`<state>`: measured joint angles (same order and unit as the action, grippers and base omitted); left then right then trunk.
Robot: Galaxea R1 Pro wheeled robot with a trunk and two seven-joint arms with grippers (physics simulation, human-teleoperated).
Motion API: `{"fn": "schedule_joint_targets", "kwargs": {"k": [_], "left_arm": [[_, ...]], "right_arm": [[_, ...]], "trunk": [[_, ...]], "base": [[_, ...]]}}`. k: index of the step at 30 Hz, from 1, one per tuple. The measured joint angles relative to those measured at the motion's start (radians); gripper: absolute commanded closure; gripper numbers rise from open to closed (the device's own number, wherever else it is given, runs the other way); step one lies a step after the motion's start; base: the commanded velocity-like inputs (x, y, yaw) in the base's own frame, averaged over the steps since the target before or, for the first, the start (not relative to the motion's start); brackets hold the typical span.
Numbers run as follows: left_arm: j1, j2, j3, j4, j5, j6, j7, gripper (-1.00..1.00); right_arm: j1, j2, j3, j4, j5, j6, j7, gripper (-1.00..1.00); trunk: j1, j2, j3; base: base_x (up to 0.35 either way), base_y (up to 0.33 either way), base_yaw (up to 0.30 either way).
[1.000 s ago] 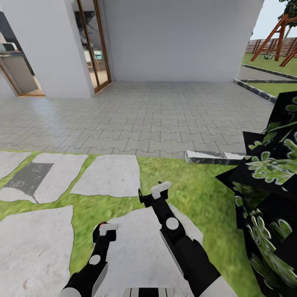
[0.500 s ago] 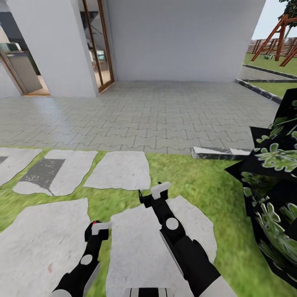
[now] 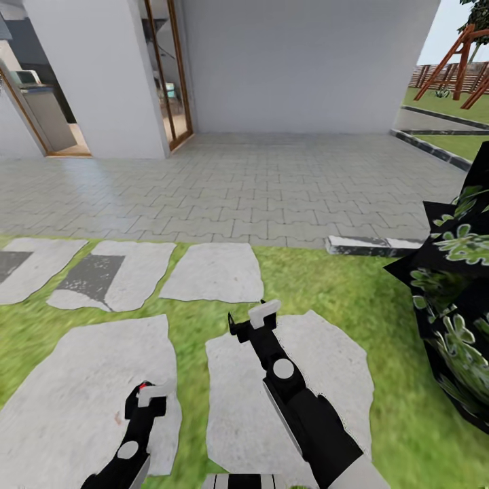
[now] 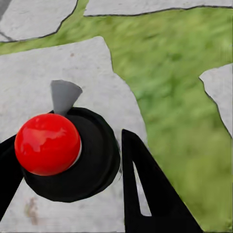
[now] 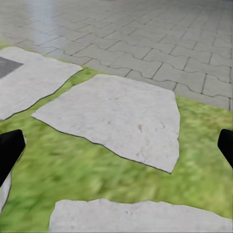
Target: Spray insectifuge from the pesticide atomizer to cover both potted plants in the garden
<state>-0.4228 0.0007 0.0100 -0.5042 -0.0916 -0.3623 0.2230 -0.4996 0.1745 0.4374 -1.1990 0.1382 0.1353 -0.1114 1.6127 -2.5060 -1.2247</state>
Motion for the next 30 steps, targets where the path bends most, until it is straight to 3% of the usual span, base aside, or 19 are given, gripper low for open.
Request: {"fn": "schedule_joint_targets", "kwargs": {"k": [3, 8, 12, 14, 20, 25, 27, 29, 30], "left_arm": [[0.045, 0.018, 0.001, 0.001, 0.003, -0.001, 0.005, 1.00], [0.097, 0.022, 0.044, 0.002, 0.003, -0.019, 0.006, 1.00], [0.129, 0.021, 0.074, 0.002, 0.004, -0.041, 0.005, 1.00], [0.137, 0.020, 0.080, 0.003, 0.003, -0.053, 0.005, 1.00], [0.165, 0.020, 0.086, 0.021, 0.004, -0.068, 0.005, 1.00], [0.185, 0.019, 0.087, 0.030, 0.002, -0.088, 0.005, 1.00], [0.195, 0.020, 0.087, 0.031, 0.002, -0.098, 0.005, 1.00], [0.202, 0.019, 0.086, 0.032, 0.001, -0.101, 0.004, 1.00], [0.204, 0.019, 0.085, 0.032, 0.001, -0.102, 0.004, 1.00]], "right_arm": [[0.001, 0.000, -0.001, 0.050, 0.001, -0.006, -0.001, -1.00], [0.003, -0.001, -0.007, 0.204, 0.009, -0.147, -0.019, -1.00], [0.005, -0.045, -0.009, 0.388, 0.004, -0.284, -0.111, -1.00], [0.005, -0.053, -0.009, 0.486, 0.003, -0.369, -0.157, -1.00], [0.005, -0.055, -0.011, 0.795, 0.002, -0.607, -0.280, -1.00], [0.005, -0.057, -0.010, 0.970, -0.002, -0.710, -0.322, -1.00], [0.006, -0.060, -0.025, 1.045, -0.002, -0.761, -0.328, -1.00], [0.006, -0.062, -0.061, 1.093, -0.002, -0.792, -0.330, -1.00], [0.006, -0.066, -0.099, 1.118, -0.003, -0.810, -0.329, -1.00]], "trunk": [[0.000, 0.000, 0.000], [0.000, 0.000, 0.000], [0.000, 0.000, 0.000], [0.000, 0.000, 0.000], [0.000, 0.000, 0.000], [0.000, 0.000, 0.000], [0.000, 0.000, 0.000], [0.000, 0.000, 0.000], [0.000, 0.000, 0.000]], "base": [[-0.188, 0.271, 0.000], [-0.188, 0.271, 0.000], [-0.188, 0.271, 0.000], [-0.188, 0.271, 0.000], [-0.188, 0.271, 0.000], [-0.190, 0.271, 0.000], [-0.171, 0.228, 0.000], [-0.100, 0.130, 0.000], [-0.050, 0.065, 0.000]]}}
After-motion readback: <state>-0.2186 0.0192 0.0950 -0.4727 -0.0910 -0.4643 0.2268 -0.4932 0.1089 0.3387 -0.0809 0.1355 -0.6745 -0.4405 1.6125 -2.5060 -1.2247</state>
